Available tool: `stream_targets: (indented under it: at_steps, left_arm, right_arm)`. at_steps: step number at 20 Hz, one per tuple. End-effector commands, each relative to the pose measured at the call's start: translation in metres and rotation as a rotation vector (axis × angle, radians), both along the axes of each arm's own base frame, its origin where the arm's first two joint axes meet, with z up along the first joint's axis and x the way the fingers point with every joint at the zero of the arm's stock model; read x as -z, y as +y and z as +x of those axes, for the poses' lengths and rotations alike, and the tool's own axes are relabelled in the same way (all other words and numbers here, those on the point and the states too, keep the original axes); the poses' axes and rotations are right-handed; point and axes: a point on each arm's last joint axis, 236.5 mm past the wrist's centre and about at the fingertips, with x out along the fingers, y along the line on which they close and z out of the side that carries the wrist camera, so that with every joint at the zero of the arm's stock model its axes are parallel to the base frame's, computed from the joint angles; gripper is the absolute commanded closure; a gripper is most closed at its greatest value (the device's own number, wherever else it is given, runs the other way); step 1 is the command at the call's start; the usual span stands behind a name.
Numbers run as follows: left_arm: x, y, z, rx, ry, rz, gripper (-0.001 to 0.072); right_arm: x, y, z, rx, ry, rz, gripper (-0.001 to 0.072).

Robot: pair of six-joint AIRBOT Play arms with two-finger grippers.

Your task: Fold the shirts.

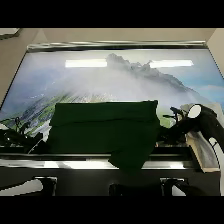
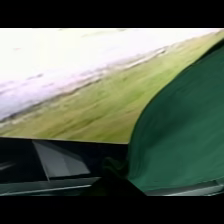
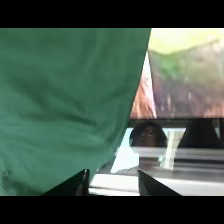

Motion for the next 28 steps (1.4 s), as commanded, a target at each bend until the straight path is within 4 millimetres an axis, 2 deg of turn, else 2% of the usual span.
stream_targets:
  at_steps: [1,3,4,7,11,13,15,16,18,20,23,24,26,27,28]
  left_arm:
    - [0.0,-0.003,0.007,-0.006,-0.035,-0.01,0.0681]
    - [-0.001,-0.003,0.007,-0.006,-0.036,-0.011,0.0681]
    - [-0.001,-0.003,0.006,-0.006,-0.035,-0.011,0.0681]
    - [-0.003,-0.005,0.004,0.004,-0.028,-0.023,0.0681]
    - [-0.004,-0.006,0.003,0.015,-0.029,-0.03,0.0681]
    - [-0.005,-0.006,0.003,0.015,-0.033,-0.028,0.0681]
    - [-0.004,-0.005,0.004,0.016,-0.039,-0.023,0.0681]
    - [-0.004,-0.005,0.004,0.015,-0.039,-0.023,0.0681]
    - [-0.005,-0.004,0.006,0.017,-0.044,-0.021,0.0681]
    - [-0.016,-0.002,0.019,0.018,-0.095,-0.021,0.0682]
    - [-0.061,0.005,0.067,-0.044,-0.286,0.005,0.0684]
    - [-0.077,0.006,0.084,-0.056,-0.337,0.017,0.0684]
    - [-0.095,0.01,0.116,-0.021,-0.425,0.079,0.0685]
    - [-0.101,0.01,0.135,-0.014,-0.463,0.11,0.0685]
    - [-0.107,0.011,0.157,-0.024,-0.502,0.139,0.0685]
  right_arm:
    - [0.01,0.021,-0.028,0.008,0.009,0.081,0.0266]
    - [0.019,0.05,-0.046,0.044,-0.003,0.202,0.0217]
    - [0.026,0.057,-0.054,0.073,-0.006,0.226,0.0218]
    - [0.053,0.06,-0.07,0.123,0.009,0.224,0.022]
    - [0.066,0.065,-0.058,0.206,-0.057,0.242,0.0228]
    - [0.069,0.068,-0.053,0.25,-0.073,0.257,0.0387]
    - [0.071,0.064,-0.043,0.279,-0.108,0.241,0.0489]
    - [0.07,0.065,-0.041,0.293,-0.11,0.249,0.0668]
    - [0.065,0.071,-0.039,0.262,-0.129,0.279,0.0667]
    - [0.05,0.074,-0.035,0.182,-0.146,0.305,0.0668]
    - [0.002,0.069,0.003,0.077,-0.252,0.301,0.0669]
    - [-0.015,0.06,0.024,0.077,-0.307,0.263,0.0669]
    - [-0.053,0.036,0.078,0.1,-0.453,0.169,0.067]
    - [-0.067,0.03,0.105,0.102,-0.508,0.152,0.0669]
    - [-0.074,0.027,0.128,0.106,-0.533,0.149,0.0669]
